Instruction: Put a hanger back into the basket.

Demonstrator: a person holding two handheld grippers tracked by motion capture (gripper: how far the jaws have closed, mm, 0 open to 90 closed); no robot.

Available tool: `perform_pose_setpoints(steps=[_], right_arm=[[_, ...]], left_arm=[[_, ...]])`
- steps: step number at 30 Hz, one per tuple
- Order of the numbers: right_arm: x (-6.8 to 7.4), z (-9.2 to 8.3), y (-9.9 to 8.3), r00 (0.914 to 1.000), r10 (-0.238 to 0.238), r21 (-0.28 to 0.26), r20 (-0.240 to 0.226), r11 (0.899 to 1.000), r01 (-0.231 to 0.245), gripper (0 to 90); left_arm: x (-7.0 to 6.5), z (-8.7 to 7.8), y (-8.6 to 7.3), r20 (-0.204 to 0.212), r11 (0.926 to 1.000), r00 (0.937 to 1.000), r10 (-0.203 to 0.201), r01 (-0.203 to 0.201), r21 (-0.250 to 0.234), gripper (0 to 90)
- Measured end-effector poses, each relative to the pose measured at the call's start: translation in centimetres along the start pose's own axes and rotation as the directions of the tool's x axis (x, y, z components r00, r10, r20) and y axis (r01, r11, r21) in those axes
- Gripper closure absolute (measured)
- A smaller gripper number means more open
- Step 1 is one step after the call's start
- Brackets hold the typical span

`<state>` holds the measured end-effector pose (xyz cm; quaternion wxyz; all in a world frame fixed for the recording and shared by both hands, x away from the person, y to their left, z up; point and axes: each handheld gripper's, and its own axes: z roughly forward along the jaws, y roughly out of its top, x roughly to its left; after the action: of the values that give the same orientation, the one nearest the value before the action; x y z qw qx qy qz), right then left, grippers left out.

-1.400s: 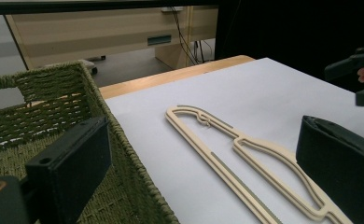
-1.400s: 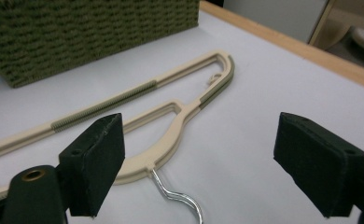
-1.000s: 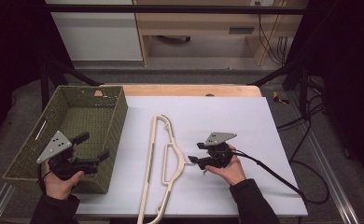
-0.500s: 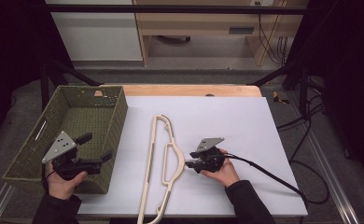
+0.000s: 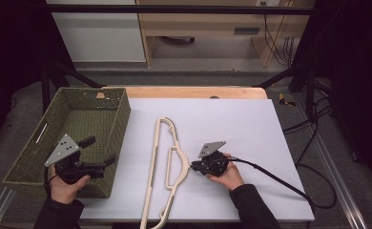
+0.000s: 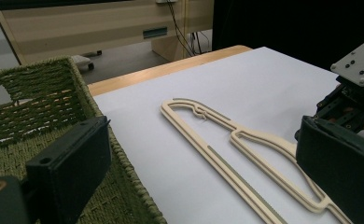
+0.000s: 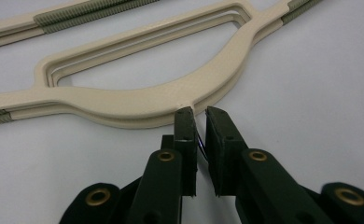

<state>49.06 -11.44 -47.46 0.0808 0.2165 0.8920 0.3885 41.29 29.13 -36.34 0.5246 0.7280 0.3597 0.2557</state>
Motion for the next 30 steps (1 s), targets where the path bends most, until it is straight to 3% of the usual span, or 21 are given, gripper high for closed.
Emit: perform_pose_setpoints(steps=[7, 13, 22, 30], right_arm=[[0.1, -0.2, 0.0, 0.9988, -0.017, 0.011, -0.046, 1.0, 0.018, 85.3], [0.2, 0.1, -0.2, 0.9984, -0.021, 0.014, -0.052, 1.0, 0.022, 83.5], [0.4, -0.6, 0.0, 0.9933, -0.048, 0.022, -0.105, 0.998, 0.05, 89.3], [1.0, -1.1, 0.0, 0.9945, -0.031, 0.033, -0.1, 0.999, 0.034, 89.2]], left_arm=[[-0.1, 0.1, 0.0, 0.0, 1.0, 1.0, 0.003, -0.003, 0.004, 3.5], [-0.2, 0.2, 0.0, 0.002, 0.9999, 1.0, 0.009, -0.009, 0.008, 3.6], [-0.2, 0.1, 0.0, 0.001, 0.9999, 1.0, 0.009, -0.009, 0.008, 3.6], [-0.3, 0.2, 0.0, 0.002, 0.9999, 0.9999, 0.01, -0.01, 0.01, 3.6]])
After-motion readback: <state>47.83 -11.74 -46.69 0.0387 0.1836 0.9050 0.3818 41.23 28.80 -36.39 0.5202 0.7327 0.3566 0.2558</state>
